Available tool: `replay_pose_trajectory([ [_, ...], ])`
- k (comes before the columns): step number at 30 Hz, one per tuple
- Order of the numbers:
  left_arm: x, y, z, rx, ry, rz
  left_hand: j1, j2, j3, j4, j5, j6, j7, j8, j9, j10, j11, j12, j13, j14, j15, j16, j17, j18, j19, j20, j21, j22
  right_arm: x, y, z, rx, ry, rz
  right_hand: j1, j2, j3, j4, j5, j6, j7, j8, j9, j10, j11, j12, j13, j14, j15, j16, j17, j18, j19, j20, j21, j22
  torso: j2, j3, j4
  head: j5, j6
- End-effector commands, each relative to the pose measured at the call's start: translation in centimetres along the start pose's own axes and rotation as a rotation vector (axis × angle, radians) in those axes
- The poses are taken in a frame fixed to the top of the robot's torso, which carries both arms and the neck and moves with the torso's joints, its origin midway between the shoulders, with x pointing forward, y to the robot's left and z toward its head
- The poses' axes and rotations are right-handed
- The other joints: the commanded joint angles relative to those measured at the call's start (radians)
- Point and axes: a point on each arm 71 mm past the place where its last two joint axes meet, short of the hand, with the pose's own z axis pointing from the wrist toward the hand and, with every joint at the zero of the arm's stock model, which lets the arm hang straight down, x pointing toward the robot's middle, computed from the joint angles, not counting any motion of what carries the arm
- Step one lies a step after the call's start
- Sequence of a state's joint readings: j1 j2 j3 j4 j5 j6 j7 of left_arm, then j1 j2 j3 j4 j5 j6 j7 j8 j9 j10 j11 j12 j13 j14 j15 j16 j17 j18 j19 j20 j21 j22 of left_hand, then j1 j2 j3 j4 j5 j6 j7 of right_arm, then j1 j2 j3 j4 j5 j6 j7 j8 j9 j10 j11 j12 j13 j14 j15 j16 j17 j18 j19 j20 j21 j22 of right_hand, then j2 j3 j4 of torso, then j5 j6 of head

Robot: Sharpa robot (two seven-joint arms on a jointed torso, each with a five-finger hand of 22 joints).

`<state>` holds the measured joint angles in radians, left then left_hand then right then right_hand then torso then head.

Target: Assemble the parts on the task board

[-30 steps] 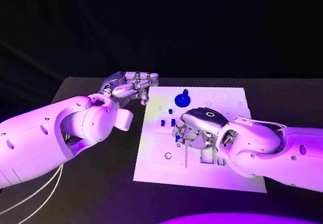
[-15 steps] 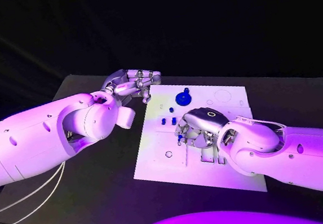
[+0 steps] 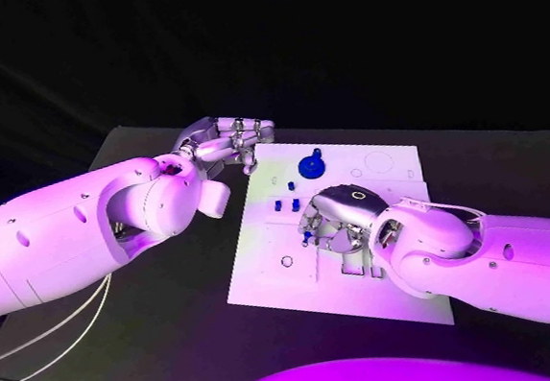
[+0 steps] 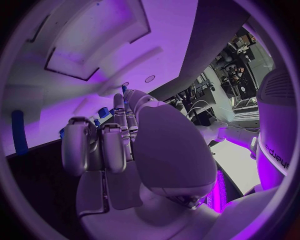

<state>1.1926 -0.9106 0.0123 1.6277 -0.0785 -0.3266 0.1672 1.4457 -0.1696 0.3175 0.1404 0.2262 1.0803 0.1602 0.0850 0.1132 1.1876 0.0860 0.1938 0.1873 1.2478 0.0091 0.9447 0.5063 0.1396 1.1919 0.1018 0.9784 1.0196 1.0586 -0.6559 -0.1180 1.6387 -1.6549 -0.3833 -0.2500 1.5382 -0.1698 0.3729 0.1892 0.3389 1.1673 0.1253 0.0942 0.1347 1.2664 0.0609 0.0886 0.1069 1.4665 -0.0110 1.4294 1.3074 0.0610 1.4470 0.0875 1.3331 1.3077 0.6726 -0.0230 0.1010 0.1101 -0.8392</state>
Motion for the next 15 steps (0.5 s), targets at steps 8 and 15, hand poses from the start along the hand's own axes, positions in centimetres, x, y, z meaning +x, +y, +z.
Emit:
replay_pose_trajectory([
  [8, 0.28, -0.08, 0.06, 0.002, 0.021, -0.008, 0.004, 0.006, -0.002, -0.003, 0.001, -0.006, 0.004, -0.006, -0.002, -0.009, 0.001, 0.007, 0.002, -0.004, 0.0, -0.006, -0.002, 0.006, -0.001, -0.001, -0.008, -0.002, 0.36, 0.15, 0.11, -0.008, 0.025, -0.012, -0.011, 0.002, 0.005, 0.0, -0.005, 0.008, 0.003, 0.003, 0.002, 0.0, 0.0, -0.006, -0.001, 0.056, -0.005, 0.005, 0.015, -0.006, 0.004, 0.001, -0.001, 0.141, 0.0, -0.0008, 0.0004, 0.004, -0.003],
  [15, 0.26, -0.07, 0.07, 0.001, 0.021, -0.008, 0.004, 0.006, -0.002, -0.003, 0.001, -0.006, 0.004, -0.006, -0.002, -0.009, 0.001, 0.007, 0.002, -0.004, 0.0, -0.006, -0.002, 0.006, -0.001, -0.001, -0.008, -0.002, 0.54, 0.19, 0.19, -0.006, 0.04, -0.015, -0.011, 0.002, 0.005, 0.0, -0.005, 0.008, 0.003, 0.003, 0.002, 0.0, 0.0, -0.006, -0.001, 0.056, -0.005, 0.005, 0.015, -0.006, 0.004, 0.001, -0.001, 0.141, 0.0, -0.0009, 0.0005, 0.006, -0.006],
])
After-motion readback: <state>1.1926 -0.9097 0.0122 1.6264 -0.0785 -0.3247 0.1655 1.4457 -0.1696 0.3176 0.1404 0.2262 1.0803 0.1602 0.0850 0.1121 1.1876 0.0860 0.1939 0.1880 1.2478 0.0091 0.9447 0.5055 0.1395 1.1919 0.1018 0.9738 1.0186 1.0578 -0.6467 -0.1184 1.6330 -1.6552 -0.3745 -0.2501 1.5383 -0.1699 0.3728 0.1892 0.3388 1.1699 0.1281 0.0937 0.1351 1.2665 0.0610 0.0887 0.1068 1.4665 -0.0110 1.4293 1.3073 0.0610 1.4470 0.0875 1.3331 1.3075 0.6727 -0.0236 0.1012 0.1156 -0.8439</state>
